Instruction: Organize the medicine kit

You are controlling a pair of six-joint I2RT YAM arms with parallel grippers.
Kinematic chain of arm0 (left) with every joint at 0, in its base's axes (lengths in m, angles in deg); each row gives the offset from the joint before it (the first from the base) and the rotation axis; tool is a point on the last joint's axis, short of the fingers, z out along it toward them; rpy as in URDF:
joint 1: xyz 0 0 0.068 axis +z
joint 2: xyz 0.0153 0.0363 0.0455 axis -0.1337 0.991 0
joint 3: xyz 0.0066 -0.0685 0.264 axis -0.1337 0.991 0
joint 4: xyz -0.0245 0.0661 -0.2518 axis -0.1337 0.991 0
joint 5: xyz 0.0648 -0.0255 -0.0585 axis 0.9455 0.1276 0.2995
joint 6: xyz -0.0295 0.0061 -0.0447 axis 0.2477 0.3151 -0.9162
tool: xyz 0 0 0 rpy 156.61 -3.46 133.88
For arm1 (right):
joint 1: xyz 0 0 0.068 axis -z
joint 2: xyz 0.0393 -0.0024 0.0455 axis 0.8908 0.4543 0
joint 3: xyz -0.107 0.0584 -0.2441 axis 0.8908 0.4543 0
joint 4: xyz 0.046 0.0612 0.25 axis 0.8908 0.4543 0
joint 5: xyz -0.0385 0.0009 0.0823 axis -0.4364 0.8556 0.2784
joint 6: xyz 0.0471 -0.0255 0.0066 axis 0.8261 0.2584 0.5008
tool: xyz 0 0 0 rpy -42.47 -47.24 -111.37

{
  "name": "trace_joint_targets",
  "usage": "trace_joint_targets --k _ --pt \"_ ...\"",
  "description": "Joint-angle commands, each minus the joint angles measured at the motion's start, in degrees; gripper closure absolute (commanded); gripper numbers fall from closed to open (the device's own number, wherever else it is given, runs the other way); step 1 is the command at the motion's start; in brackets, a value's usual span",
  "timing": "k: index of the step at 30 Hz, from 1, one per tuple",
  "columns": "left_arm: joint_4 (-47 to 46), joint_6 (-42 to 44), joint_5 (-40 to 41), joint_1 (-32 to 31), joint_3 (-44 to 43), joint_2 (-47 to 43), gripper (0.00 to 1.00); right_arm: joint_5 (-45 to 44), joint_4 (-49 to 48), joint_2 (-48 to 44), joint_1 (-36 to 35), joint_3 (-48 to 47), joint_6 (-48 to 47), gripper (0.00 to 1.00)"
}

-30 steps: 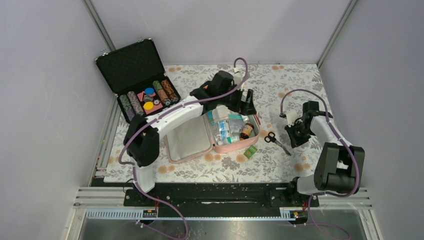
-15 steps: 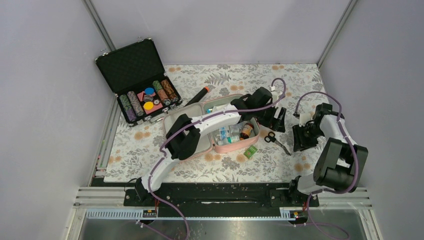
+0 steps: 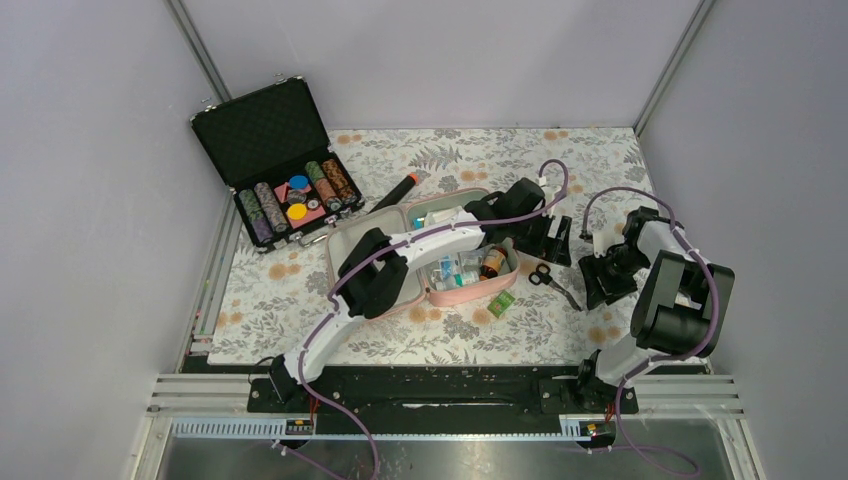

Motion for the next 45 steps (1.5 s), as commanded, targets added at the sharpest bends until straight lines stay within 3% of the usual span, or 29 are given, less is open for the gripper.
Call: trace_joint_targets --k 1,16,24,30,34,37,45 --pt "-0.2 -0.8 -0.1 0.3 -2.5 2.8 0.16 0.8 2.6 1.9 -0.1 -2.6 -5.4 0.39" --pt "0.4 -2.3 1.7 0.5 -2.5 5.2 0.16 3.4 2.4 5.2 -0.7 -4.0 -9.1 0.31" --pt "1.4 -4.1 2.4 1.5 -0.3 4.6 0.16 -4.4 -2.9 2.0 -7.4 0.5 -6.1 0.3" --pt "-2.4 -11.8 -1.9 3.7 4.3 3.5 0.18 -7.3 -4.9 1.1 -9.9 1.9 -3.6 0.42" --pt "-9.0 -21.0 -8.3 5.8 10.7 2.6 0.2 -4.6 -4.1 -0.7 -9.9 2.8 -4.0 0.57" --pt "-10.9 -23.6 -9.5 7.0 14.1 0.9 0.24 -2.1 -3.1 -3.3 -9.9 3.1 -3.8 0.58" --pt "-5.5 -19.0 -6.1 7.8 16.8 -3.1 0.27 4.4 -0.3 -8.1 -10.1 3.4 -3.9 0.56"
